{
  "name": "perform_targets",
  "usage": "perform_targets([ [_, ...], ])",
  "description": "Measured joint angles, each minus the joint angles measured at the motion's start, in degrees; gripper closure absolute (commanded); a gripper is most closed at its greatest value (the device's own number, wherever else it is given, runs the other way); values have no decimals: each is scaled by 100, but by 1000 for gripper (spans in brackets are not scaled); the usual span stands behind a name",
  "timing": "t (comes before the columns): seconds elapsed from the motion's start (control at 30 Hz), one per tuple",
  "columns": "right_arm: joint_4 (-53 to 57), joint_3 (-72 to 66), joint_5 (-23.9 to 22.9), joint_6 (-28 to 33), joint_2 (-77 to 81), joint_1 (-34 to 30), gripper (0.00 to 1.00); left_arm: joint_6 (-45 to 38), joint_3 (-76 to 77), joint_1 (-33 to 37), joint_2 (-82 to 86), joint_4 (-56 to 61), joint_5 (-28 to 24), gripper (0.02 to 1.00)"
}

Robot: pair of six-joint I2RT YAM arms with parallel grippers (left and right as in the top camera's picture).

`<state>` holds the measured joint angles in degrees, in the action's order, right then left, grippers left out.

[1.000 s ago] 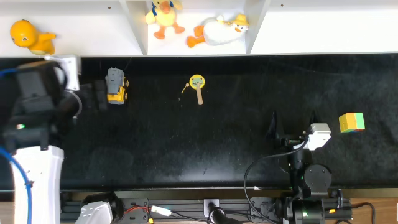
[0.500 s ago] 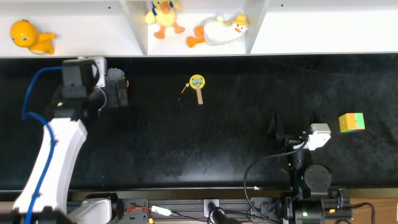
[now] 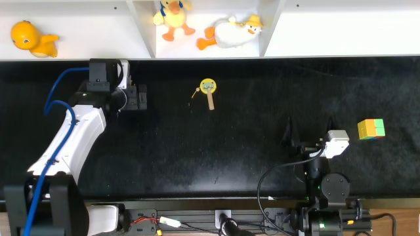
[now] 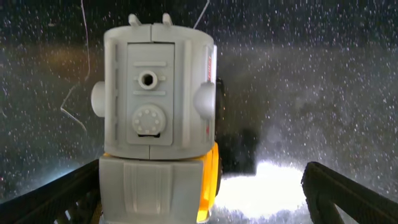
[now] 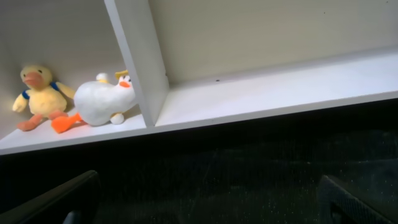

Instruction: Store Toys

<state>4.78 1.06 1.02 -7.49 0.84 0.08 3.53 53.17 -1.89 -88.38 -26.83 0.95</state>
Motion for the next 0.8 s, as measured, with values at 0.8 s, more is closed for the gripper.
perform_targets([
  [0.8,-4,0,0,2,0,0,5,66,-107,166,-101,380,411,200],
])
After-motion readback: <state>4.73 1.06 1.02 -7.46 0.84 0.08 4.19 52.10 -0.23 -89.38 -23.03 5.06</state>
